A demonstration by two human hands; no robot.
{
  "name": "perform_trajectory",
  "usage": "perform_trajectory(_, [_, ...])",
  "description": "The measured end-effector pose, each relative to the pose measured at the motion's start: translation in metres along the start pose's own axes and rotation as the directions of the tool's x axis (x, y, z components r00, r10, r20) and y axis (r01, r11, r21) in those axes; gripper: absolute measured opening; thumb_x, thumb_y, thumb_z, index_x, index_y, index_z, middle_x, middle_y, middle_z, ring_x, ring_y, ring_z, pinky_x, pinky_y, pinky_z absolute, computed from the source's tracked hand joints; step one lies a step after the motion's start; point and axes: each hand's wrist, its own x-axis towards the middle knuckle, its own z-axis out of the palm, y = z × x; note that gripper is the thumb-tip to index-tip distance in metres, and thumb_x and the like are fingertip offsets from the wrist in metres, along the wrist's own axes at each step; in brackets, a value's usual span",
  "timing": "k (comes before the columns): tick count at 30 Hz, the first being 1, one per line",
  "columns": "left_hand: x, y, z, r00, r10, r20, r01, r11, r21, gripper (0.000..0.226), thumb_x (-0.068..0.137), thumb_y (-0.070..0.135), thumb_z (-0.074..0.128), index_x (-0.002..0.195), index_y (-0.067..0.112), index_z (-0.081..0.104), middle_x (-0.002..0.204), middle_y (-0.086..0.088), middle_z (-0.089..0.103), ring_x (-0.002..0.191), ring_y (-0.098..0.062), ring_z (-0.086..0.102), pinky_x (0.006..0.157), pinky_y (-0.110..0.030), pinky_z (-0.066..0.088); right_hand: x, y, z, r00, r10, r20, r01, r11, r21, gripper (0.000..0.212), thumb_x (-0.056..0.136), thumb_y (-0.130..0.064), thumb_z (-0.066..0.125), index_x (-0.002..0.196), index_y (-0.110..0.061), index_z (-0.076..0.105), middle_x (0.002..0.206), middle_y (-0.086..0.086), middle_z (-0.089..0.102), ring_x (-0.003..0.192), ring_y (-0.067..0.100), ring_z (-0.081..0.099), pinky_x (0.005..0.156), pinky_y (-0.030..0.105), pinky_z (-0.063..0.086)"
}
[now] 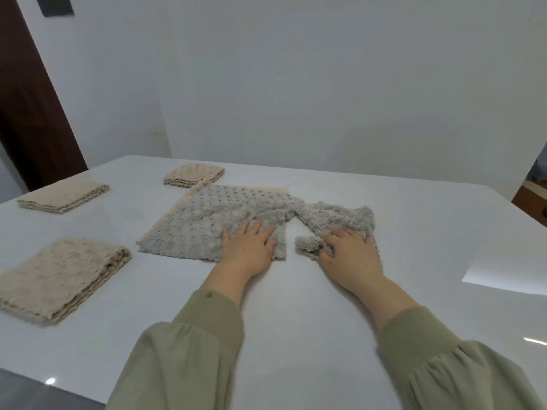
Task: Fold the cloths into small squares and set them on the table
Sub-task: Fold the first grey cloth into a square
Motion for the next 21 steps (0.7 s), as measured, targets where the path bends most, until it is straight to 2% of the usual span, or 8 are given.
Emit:
perform_trajectory(3, [0.001,-0.015,-0.001,0.996,-0.081,-0.022,0.081,0.997,-0.007,0.049,0.101,0.044,0.014,0.15,0.036,0.01,0.159,0.008,0.002,0.147,-0.019,-0.001,0.114,-0.056,-0.002,-0.012,-0.001,-0.006,0.994,-0.084,-0.073,0.092,0.989,0.119,0.028,0.083,-0.034,0.044,0.097,-0.02,0.064,0.112,0.0,0.062,0.113,0.024,0.048,0.098,0.037,0.035])
perform_trajectory(5, [0.0,-0.02,-0.003,0.988,-0.122,-0.089,0.119,0.992,-0.04,0.048,0.102,0.042,0.019,0.149,0.034,0.018,0.159,0.007,0.011,0.146,-0.019,0.005,0.114,-0.056,0.001,-0.025,-0.004,-0.015,0.986,-0.15,-0.071,0.164,0.949,0.27,0.031,0.073,-0.03,0.039,0.08,-0.013,0.063,0.092,0.001,0.064,0.098,0.023,0.053,0.083,0.032,0.039])
perform_trajectory(10, [-0.008,-0.009,0.0,0.965,-0.094,-0.244,0.053,0.984,-0.169,0.043,0.1,0.034,0.033,0.143,0.028,0.036,0.152,0.005,0.032,0.144,-0.02,0.016,0.116,-0.053,0.01,-0.06,-0.006,-0.028,0.967,-0.222,-0.127,0.256,0.839,0.481,0.026,0.087,-0.022,0.048,0.099,-0.018,0.071,0.108,-0.006,0.069,0.103,0.008,0.056,0.09,0.021,0.041])
perform_trajectory(13, [-0.012,0.004,0.0,0.946,0.009,-0.323,-0.104,0.954,-0.28,0.042,0.1,0.032,0.036,0.141,0.022,0.041,0.149,0.002,0.039,0.141,-0.02,0.021,0.117,-0.043,0.015,-0.069,0.001,-0.032,0.928,-0.108,-0.357,0.273,0.848,0.454,0.033,0.089,-0.028,0.045,0.11,-0.016,0.068,0.132,-0.004,0.057,0.119,0.008,0.049,0.1,0.018,0.033])
perform_trajectory(15, [-0.018,0.022,-0.003,0.93,0.081,-0.359,-0.218,0.907,-0.36,0.039,0.1,0.029,0.038,0.136,0.019,0.049,0.141,0.0,0.049,0.134,-0.019,0.032,0.111,-0.031,0.023,-0.064,0.009,-0.033,0.918,0.027,-0.395,0.147,0.903,0.404,0.04,0.091,-0.025,0.042,0.126,-0.013,0.057,0.145,0.004,0.044,0.129,0.018,0.04,0.109,0.028,0.027])
perform_trajectory(17, [-0.027,0.044,-0.004,0.94,0.129,-0.315,-0.263,0.863,-0.431,0.032,0.1,0.03,0.04,0.12,0.021,0.062,0.122,0.0,0.062,0.119,-0.021,0.047,0.097,-0.031,0.035,-0.056,0.017,-0.031,0.954,0.182,-0.238,-0.095,0.937,0.336,0.046,0.095,-0.025,0.041,0.139,-0.012,0.042,0.152,0.009,0.03,0.137,0.025,0.028,0.113,0.036,0.021])
perform_trajectory(19, [-0.033,0.063,0.0,0.954,0.189,-0.234,-0.273,0.869,-0.413,0.028,0.099,0.035,0.041,0.086,0.025,0.063,0.091,0.002,0.064,0.103,-0.026,0.055,0.077,-0.032,0.04,-0.051,0.024,-0.026,0.954,0.268,-0.135,-0.225,0.936,0.271,0.05,0.095,-0.034,0.04,0.14,-0.013,0.037,0.15,0.009,0.033,0.136,0.027,0.027,0.112,0.039,0.022])
perform_trajectory(21, [-0.032,0.078,0.003,0.961,0.193,-0.197,-0.26,0.87,-0.419,0.029,0.097,0.038,0.042,0.08,0.023,0.06,0.085,0.004,0.061,0.1,-0.026,0.055,0.072,-0.032,0.039,-0.046,0.03,-0.026,0.931,0.354,-0.086,-0.315,0.901,0.299,0.054,0.093,-0.041,0.04,0.139,-0.013,0.038,0.141,0.008,0.045,0.13,0.029,0.035,0.108,0.042,0.027])
